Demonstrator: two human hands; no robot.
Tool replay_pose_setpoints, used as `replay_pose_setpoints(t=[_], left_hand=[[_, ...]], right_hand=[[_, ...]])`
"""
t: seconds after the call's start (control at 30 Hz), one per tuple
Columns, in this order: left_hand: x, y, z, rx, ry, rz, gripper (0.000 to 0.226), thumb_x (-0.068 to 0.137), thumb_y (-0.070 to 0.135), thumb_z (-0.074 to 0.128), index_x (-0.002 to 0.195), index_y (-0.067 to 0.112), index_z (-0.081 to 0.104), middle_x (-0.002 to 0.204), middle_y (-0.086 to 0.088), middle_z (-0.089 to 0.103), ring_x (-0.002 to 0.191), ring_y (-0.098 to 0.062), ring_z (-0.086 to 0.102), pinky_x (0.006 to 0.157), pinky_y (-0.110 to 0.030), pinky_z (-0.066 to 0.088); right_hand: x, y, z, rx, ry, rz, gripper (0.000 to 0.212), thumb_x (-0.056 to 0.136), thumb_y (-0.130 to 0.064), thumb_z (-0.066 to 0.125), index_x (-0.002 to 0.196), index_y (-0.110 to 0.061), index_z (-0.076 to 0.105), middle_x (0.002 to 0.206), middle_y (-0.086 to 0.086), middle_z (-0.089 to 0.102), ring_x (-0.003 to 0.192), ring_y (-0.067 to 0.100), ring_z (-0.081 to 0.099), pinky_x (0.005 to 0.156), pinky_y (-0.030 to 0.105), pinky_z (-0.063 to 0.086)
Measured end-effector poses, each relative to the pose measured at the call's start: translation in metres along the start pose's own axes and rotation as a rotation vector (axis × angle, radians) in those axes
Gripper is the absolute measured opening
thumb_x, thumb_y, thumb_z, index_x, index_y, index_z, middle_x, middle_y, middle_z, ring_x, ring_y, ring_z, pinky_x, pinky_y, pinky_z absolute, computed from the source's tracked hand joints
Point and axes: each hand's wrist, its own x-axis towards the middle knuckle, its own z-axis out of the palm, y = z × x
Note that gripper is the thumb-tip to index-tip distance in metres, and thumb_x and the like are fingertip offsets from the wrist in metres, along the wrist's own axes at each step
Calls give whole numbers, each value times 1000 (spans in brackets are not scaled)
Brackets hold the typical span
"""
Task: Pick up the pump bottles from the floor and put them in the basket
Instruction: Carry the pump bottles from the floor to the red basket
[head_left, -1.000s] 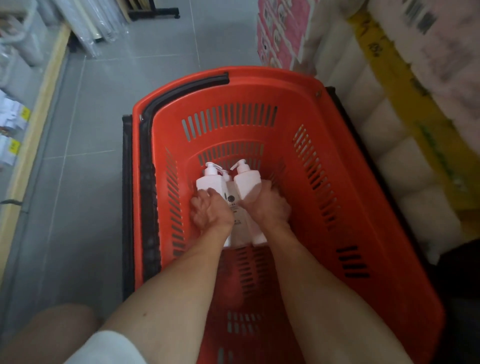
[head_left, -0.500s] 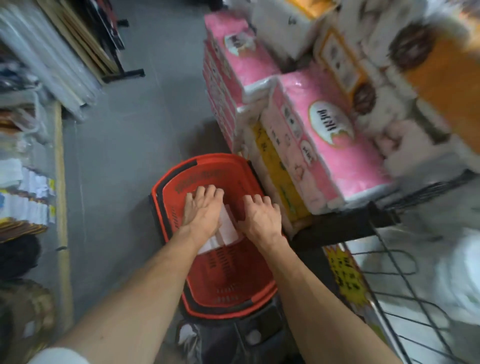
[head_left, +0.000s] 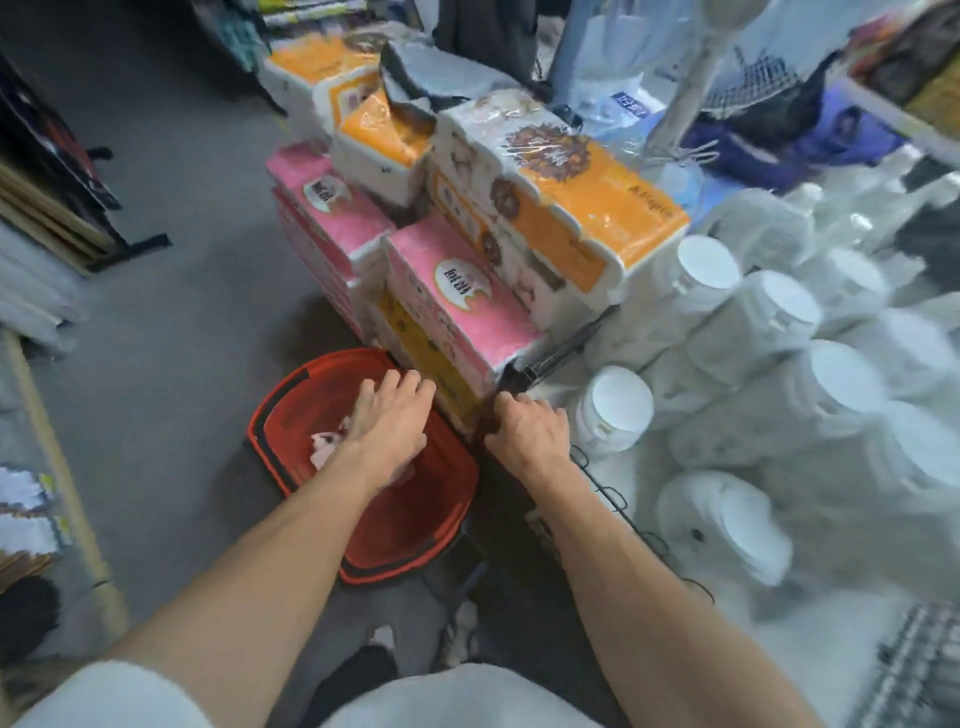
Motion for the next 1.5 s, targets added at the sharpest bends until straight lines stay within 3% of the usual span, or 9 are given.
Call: replay_pose_setpoints(t=[0.2, 0.43, 0.73, 1.0, 1.17, 1.5], left_hand=[[5, 54, -30, 70, 13, 313, 60, 83, 42, 72, 134, 24, 44, 131, 2, 48, 123, -22, 44, 97, -42, 39], [-18, 128, -52, 126, 73, 625, 54, 85, 37, 69, 131, 20, 46, 128, -1, 51, 121, -25, 47, 96, -44, 41], [-81, 247, -42, 176, 15, 1006, 56, 84, 35, 72, 131, 21, 46, 132, -1, 51, 122, -26, 48, 97, -44, 41], [-200, 413, -32, 179, 52, 1435, 48, 86, 30, 67, 130, 21, 48, 128, -3, 52, 119, -28, 50, 95, -45, 44], [-298, 501, -14, 175, 13, 1665, 59, 81, 37, 73, 131, 21, 47, 129, -2, 51, 120, -28, 47, 94, -45, 41], [-441, 638, 18, 241, 48, 2001, 53, 80, 35, 72, 126, 22, 47, 122, 1, 52, 113, -24, 49, 87, -40, 42]], right_hand=[[-74, 45, -27, 67, 54, 271, 31, 89, -37, 59, 113, -17, 61, 111, 8, 68, 105, 34, 62, 83, 40, 46], [-164, 80, -34, 130, 77, 572, 40, 86, -38, 68, 121, -20, 59, 115, 7, 67, 109, 31, 60, 90, 42, 47], [-317, 125, -8, 234, 142, 972, 32, 85, -33, 64, 114, -20, 61, 108, 7, 69, 103, 32, 62, 80, 39, 46], [-510, 170, 23, 309, 132, 1385, 39, 89, -46, 65, 119, -21, 58, 116, 5, 67, 113, 31, 60, 87, 41, 46], [-626, 184, 43, 383, 169, 1644, 42, 90, -46, 66, 123, -21, 57, 119, 5, 66, 115, 30, 59, 93, 43, 46], [-817, 177, 88, 503, 205, 2057, 37, 87, -35, 68, 120, -19, 60, 122, 6, 65, 117, 31, 59, 91, 38, 47]])
